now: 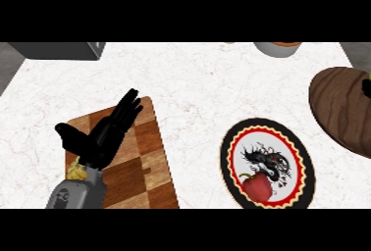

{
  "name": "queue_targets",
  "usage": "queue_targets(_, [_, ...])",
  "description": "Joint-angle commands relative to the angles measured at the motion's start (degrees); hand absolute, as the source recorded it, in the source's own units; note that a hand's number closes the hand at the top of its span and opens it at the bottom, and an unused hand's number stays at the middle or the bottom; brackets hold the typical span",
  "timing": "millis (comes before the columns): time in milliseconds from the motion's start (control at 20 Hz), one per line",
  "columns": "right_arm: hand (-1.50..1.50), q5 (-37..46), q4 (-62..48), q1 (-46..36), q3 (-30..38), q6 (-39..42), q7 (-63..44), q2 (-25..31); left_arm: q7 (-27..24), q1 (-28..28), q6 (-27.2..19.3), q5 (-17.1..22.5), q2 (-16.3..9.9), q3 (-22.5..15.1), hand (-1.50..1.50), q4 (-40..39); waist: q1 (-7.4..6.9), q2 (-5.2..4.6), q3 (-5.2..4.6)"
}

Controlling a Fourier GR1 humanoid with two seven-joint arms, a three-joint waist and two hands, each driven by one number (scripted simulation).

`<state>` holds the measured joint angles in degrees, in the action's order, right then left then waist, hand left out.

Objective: Pick the lemon from the plate and place it in the bowl

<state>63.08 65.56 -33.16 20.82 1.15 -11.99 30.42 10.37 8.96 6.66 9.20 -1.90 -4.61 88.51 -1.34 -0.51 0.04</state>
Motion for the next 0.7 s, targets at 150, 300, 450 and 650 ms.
queue_targets(150, [1.50, 1.99, -24.49, -6.34, 3.30, -2.51, -1.24, 3.16, 0.07, -0.93, 1.84, 0.97, -0.81, -0.11, 0.00, 1.58, -1.41, -0.37, 0.08])
queue_targets(300, [-1.50, -0.86, -33.18, -10.64, 7.08, -7.25, 2.22, 4.48, -1.20, 0.56, 0.94, -0.22, -0.11, 0.01, 0.00, -1.22, -1.38, -0.62, 0.14])
queue_targets(450, [-1.50, -4.14, -37.76, -9.46, 9.26, -12.13, 11.22, 4.12, 1.69, 0.24, 0.86, 0.53, -0.33, -0.31, 0.00, 2.05, -1.39, -0.52, 0.21])
queue_targets(650, [-1.50, -13.15, -36.21, -12.57, 16.28, -12.14, 15.80, 3.61, -0.07, -1.87, 2.52, 1.46, -1.68, 0.90, 0.00, 1.24, -0.79, -0.10, 0.20])
